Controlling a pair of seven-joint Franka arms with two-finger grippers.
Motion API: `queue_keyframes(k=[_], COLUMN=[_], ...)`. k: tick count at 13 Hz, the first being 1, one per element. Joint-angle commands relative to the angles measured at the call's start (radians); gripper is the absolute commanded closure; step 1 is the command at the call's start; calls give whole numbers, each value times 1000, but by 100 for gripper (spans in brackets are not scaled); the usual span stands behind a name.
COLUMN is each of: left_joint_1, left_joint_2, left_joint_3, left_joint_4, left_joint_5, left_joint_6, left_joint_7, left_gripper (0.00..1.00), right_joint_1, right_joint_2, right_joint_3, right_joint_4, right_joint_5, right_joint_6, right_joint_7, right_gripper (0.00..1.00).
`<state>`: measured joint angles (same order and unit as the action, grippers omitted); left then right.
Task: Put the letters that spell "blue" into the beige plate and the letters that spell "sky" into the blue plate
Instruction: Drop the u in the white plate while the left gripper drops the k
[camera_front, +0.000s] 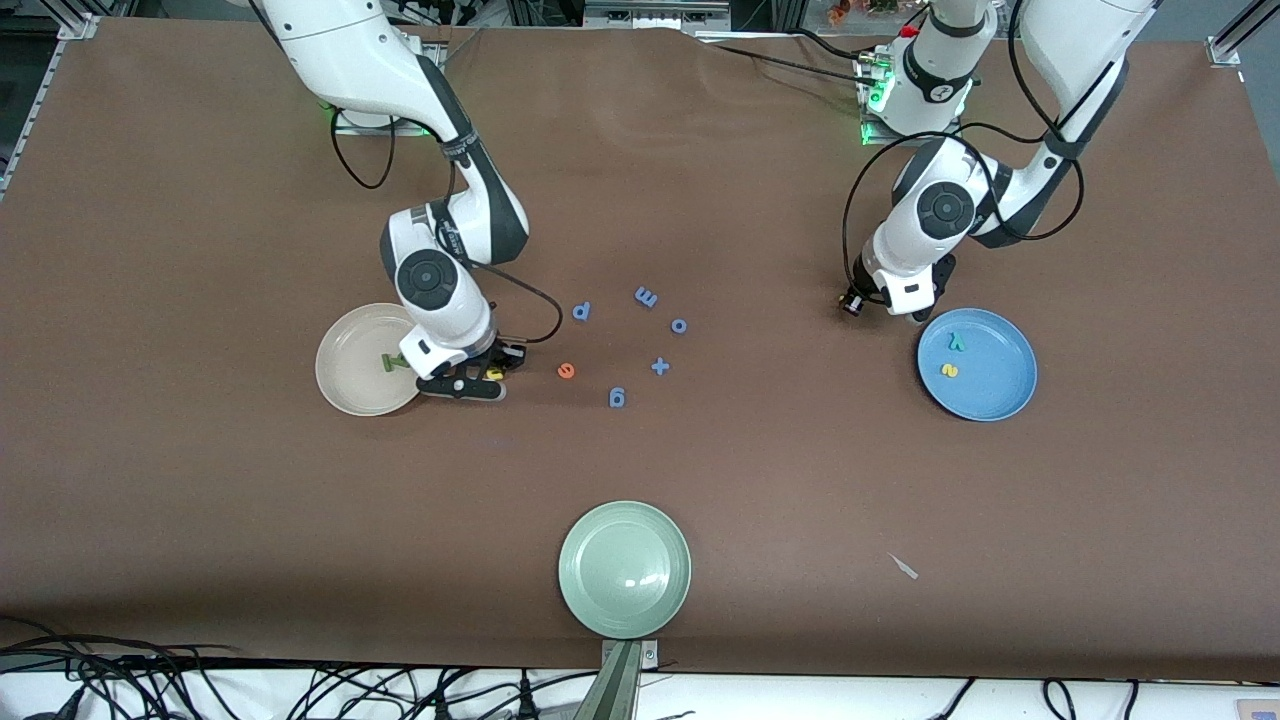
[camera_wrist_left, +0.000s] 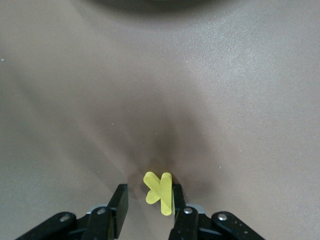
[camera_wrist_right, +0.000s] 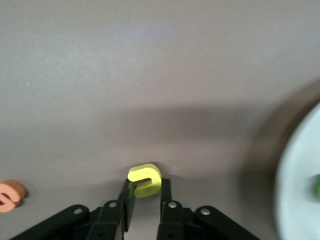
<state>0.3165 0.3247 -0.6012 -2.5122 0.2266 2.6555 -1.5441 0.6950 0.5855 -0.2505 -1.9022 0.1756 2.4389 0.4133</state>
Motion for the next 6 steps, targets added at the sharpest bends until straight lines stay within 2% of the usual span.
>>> queue_keyframes(k=[1,2,5,6], left_joint_1=[7,7,24,21], left_joint_2=[-9,-10,-51,-99], left_joint_3=[0,0,-2,-5], left_joint_4=[-8,-8,12,21], left_joint_5=[36,36,36,36], left_joint_6=[12,12,0,-18], left_joint_7=[-22,-22,-13,-13], left_gripper=[85,100,100,100], right_joint_1=[-6,-6,-5,-5], right_joint_2=[-41,-56,-111,-151], right_joint_3=[-70,-103,-182,-190], right_joint_4=[54,61,31,-30], right_joint_5=[-4,-4,-2,-2], right_joint_6=[-145,-194,-299,-287], right_joint_7=[-132,-187,-290,-300], right_gripper=[84,84,84,84])
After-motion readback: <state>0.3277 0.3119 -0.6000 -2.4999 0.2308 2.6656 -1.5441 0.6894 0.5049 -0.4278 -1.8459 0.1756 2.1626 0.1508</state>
